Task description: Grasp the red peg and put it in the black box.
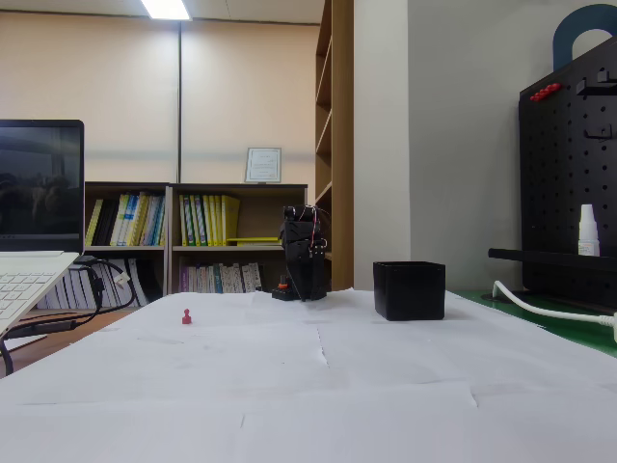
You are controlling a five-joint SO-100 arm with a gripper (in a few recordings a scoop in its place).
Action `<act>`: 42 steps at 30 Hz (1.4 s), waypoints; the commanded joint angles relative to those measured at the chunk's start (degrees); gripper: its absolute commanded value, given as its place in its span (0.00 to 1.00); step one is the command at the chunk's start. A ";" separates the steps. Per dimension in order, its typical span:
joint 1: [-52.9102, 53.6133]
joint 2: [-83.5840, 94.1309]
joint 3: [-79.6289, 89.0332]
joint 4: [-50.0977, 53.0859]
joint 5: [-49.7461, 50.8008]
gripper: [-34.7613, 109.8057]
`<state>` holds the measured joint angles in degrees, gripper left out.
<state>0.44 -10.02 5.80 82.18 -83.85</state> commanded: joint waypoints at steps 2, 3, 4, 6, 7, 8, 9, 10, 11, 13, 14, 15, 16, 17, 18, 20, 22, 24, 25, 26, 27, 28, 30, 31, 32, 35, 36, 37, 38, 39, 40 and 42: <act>5.10 -0.79 0.18 3.87 -5.19 0.24; 5.27 -0.79 0.18 3.87 -5.19 0.24; 5.27 -0.79 0.18 3.87 -5.27 0.24; 5.27 -0.79 0.18 3.87 -5.36 0.24; 5.27 -0.79 0.18 3.96 -5.45 0.24; 5.19 -0.79 0.18 3.96 -5.45 0.24; 5.19 -0.79 0.18 3.96 -5.45 0.24; 5.19 -0.79 0.18 3.96 -5.45 0.24; 5.19 -0.79 0.18 3.96 -5.45 0.24; 5.19 -0.79 0.18 3.96 -5.80 0.24; 5.19 -0.79 0.18 3.96 -5.98 0.24; 5.19 -0.79 0.18 3.96 -6.15 0.24; 5.19 -0.79 0.18 3.96 -6.24 0.24; 5.19 -0.79 0.18 3.96 -6.24 0.24; 5.19 -0.79 0.18 3.96 -6.24 0.24; 5.45 -0.79 0.18 3.96 -6.24 0.24; 5.63 -0.79 0.18 3.96 -6.24 0.24; 5.27 -0.79 0.18 3.96 -6.15 0.24; 5.19 -0.79 0.18 3.96 -6.24 0.24; 5.19 -0.79 0.18 3.96 -6.24 0.24; 5.27 -0.79 0.18 3.96 -6.24 0.24; 5.54 -0.79 0.18 3.96 -5.98 0.24; 5.71 -0.79 0.18 3.96 -5.71 0.24; 5.80 -0.79 0.18 3.96 -5.98 0.24; 6.06 -0.62 0.18 3.25 -5.80 0.24; 6.33 1.05 4.48 -0.53 -5.62 0.24; 5.98 2.37 6.42 -1.76 -5.36 0.24; 5.63 3.96 8.79 -2.81 -5.27 0.24; 5.36 5.62 11.25 -3.96 -3.52 0.24; 5.36 7.82 14.33 -4.57 -2.11 0.24; 5.36 10.63 18.02 -4.31 -1.58 0.24; 5.27 16.87 27.07 -2.29 0.62 0.24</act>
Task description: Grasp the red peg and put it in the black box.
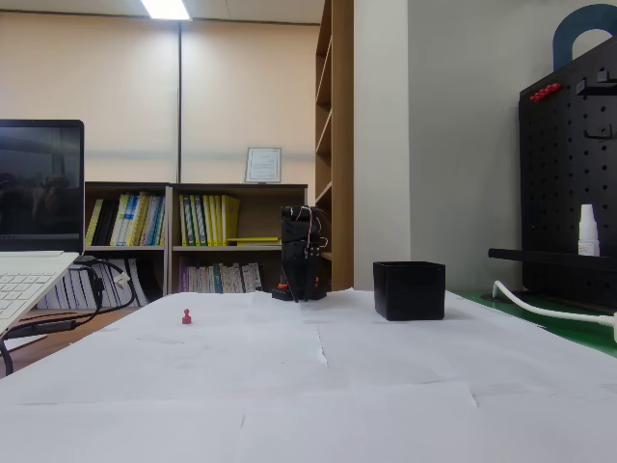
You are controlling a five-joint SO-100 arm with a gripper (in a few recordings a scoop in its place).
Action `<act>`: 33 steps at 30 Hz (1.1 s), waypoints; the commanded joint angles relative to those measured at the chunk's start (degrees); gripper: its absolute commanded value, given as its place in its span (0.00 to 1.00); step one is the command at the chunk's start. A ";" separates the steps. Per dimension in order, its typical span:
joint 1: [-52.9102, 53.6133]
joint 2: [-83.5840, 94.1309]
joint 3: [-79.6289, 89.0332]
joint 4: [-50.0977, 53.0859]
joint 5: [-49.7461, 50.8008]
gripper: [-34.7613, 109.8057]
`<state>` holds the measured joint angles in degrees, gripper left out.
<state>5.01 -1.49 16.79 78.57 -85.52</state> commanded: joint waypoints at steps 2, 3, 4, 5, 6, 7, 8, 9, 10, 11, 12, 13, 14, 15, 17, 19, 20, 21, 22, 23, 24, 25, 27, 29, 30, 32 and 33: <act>1.14 14.06 24.17 2.90 3.60 0.24; 1.76 16.70 27.42 3.43 4.13 0.24; 2.55 19.25 30.50 4.22 4.13 0.24; 3.52 21.53 33.13 5.27 3.60 0.24; 4.66 23.55 35.42 6.06 2.72 0.24; 5.98 25.14 36.91 6.33 1.76 0.24; 7.91 26.54 37.71 6.24 0.09 0.24; 9.58 27.86 37.79 5.54 -1.67 0.24; 11.43 29.44 37.53 4.48 -2.64 0.24; 13.45 31.03 37.27 3.69 -3.08 0.24; 15.56 32.78 37.53 3.16 -3.08 0.24; 17.31 34.37 38.32 2.90 -2.99 0.24; 19.07 36.21 39.64 2.90 -2.64 0.24; 20.65 38.41 41.92 3.87 -2.37 0.24; 23.82 43.07 48.60 8.35 -3.08 0.24; 26.72 44.91 53.17 10.46 -3.08 0.24; 28.12 45.53 55.11 11.07 -2.81 0.24; 29.36 46.32 56.87 11.51 -2.29 0.24; 30.50 47.02 58.18 11.78 -1.85 0.24; 31.73 47.72 59.33 12.04 -1.85 0.24; 32.87 48.69 60.38 12.30 -1.85 0.24; 34.01 49.57 61.26 12.66 -2.29 0.24; 36.56 51.42 62.84 13.36 -3.52 0.24; 39.20 52.91 63.11 11.95 -6.59 0.24; 39.90 53.70 63.11 10.72 -7.82 0.24; 41.13 54.49 61.79 8.09 -11.07 0.24; 41.48 54.49 60.38 5.62 -12.57 0.24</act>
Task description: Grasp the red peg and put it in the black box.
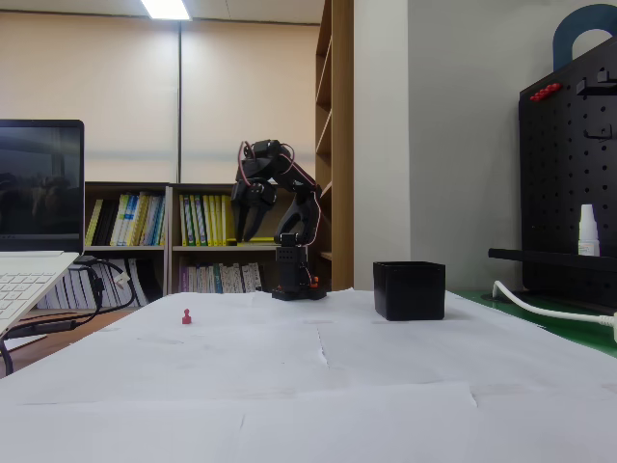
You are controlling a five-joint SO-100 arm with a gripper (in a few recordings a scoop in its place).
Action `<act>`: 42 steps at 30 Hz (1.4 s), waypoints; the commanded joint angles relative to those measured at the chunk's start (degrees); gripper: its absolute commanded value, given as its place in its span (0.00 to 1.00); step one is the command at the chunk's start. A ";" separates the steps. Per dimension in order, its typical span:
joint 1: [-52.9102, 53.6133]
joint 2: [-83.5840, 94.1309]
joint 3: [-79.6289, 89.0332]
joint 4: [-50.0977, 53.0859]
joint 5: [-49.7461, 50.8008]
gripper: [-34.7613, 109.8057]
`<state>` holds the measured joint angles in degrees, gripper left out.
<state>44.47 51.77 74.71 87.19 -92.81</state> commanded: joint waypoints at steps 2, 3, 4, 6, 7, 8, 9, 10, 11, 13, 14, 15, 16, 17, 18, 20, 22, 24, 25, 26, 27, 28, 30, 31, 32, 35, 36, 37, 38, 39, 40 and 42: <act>2.37 -0.09 -2.64 -9.67 -5.10 0.24; 2.46 -1.14 -5.98 -13.89 -5.27 0.24; 2.64 -1.76 -8.53 -17.40 -5.80 0.24; 3.16 -1.32 -10.37 -21.09 -6.50 0.24; 3.25 -1.05 -11.51 -23.55 -6.50 0.24; 3.34 -0.97 -13.36 -26.98 -6.86 0.24; 3.60 -0.97 -15.64 -30.85 -7.21 0.24; 3.87 -1.14 -18.02 -34.54 -8.26 0.24; 3.96 -1.32 -20.92 -39.38 -8.70 0.24; 4.04 -1.14 -23.38 -44.91 -8.26 0.24; 4.04 -1.23 -24.43 -46.93 -8.53 0.24; 3.96 -1.76 -26.81 -51.24 -8.88 0.24; 3.78 -2.29 -30.50 -57.57 -9.32 0.24; 3.69 -2.37 -34.45 -64.69 -10.02 0.24; 3.69 -2.11 -37.09 -69.61 -10.46 0.24; 3.08 -1.41 -39.90 -74.71 -10.46 0.24; 2.37 -1.76 -41.13 -75.76 -10.28 0.24; 1.49 -1.05 -45.53 -86.22 -9.58 0.24; 1.05 -0.26 -48.69 -94.48 -9.32 0.24; 0.70 1.14 -51.59 -103.45 -7.91 0.24; 0.44 1.58 -52.21 -105.56 -7.21 0.24; 0.44 1.76 -52.03 -105.56 -6.68 0.24; 0.79 1.67 -51.33 -105.56 -5.89 0.24; 0.88 1.67 -51.06 -105.64 -6.33 0.24; 1.05 1.76 -51.06 -106.96 -6.33 0.24; 2.99 2.81 -50.98 -111.09 -6.24 0.24; 4.04 3.96 -50.54 -112.24 -6.50 0.24; 4.75 5.19 -50.01 -113.12 -6.50 0.24; 5.54 6.33 -49.75 -114.08 -6.50 0.24; 6.06 7.29 -49.83 -115.31 -6.50 0.24; 6.33 8.09 -50.36 -117.42 -5.98 0.24; 6.33 10.46 -52.29 -124.19 -5.45 0.24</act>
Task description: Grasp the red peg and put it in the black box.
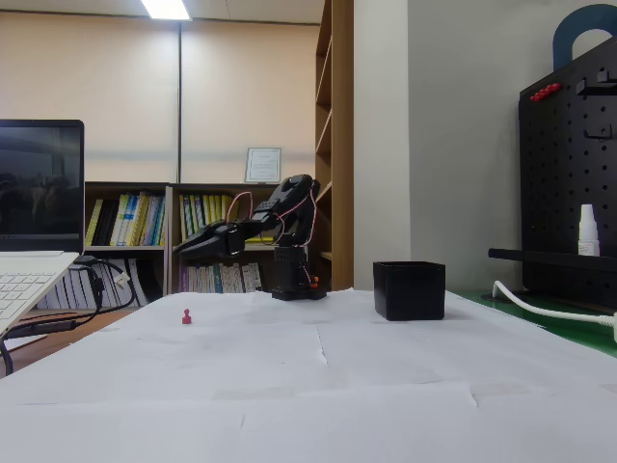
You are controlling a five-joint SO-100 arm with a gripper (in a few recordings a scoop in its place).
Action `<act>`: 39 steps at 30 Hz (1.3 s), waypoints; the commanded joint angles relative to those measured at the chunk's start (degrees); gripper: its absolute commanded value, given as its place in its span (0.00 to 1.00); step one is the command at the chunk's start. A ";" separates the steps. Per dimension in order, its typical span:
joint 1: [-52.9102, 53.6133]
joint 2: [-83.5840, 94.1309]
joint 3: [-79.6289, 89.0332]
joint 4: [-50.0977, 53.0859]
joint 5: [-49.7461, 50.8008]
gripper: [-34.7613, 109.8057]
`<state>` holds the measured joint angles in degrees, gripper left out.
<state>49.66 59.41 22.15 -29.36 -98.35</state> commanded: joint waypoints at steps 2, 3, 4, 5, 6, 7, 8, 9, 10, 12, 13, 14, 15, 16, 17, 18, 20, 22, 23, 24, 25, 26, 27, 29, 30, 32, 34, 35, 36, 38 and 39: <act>1.05 5.89 -1.32 -13.36 0.53 0.24; 1.05 6.94 -1.67 -14.85 1.05 0.24; 1.05 7.56 -1.93 -15.82 1.76 0.24; 1.05 7.82 -2.02 -15.82 2.20 0.24; 1.14 8.79 -2.02 -16.44 1.93 0.24; 1.23 10.20 -2.37 -18.28 1.67 0.24; 1.23 10.99 -2.72 -19.51 1.67 0.24; 1.23 11.60 -3.78 -21.36 1.76 0.24; 1.05 11.95 -5.19 -24.08 2.55 0.24; 0.26 11.69 -8.53 -27.77 3.60 0.24; -0.09 11.69 -10.28 -29.97 3.87 0.24; -0.35 11.69 -11.78 -31.90 4.22 0.24; -0.35 11.69 -13.01 -32.87 4.04 0.24; -0.35 11.69 -14.24 -34.72 4.57 0.24; -0.44 11.69 -14.94 -35.68 5.01 0.24; -0.44 11.87 -15.47 -36.04 4.75 0.24; -0.18 12.04 -15.47 -36.30 4.66 0.24; 0.00 14.06 -15.56 -38.06 4.31 0.24; 0.00 15.03 -15.56 -39.02 4.22 0.24; -0.09 15.64 -15.64 -39.64 4.31 0.24; -0.44 16.08 -15.64 -39.99 4.57 0.24; -0.79 16.35 -15.64 -40.08 4.66 0.24; -1.05 16.61 -15.64 -39.81 4.66 0.24; -1.58 16.79 -15.64 -39.02 4.66 0.24; -1.85 16.87 -15.64 -38.50 4.66 0.24; -2.02 17.67 -15.73 -37.71 4.48 0.24; -1.93 19.16 -15.73 -37.71 4.04 0.24; -1.67 20.21 -15.82 -37.79 3.60 0.24; -1.41 21.27 -15.82 -38.14 3.34 0.24; -0.79 23.12 -16.00 -38.94 2.90 0.24; -0.26 24.08 -16.08 -39.29 2.29 0.24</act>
<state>48.08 81.12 5.89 -66.88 -94.66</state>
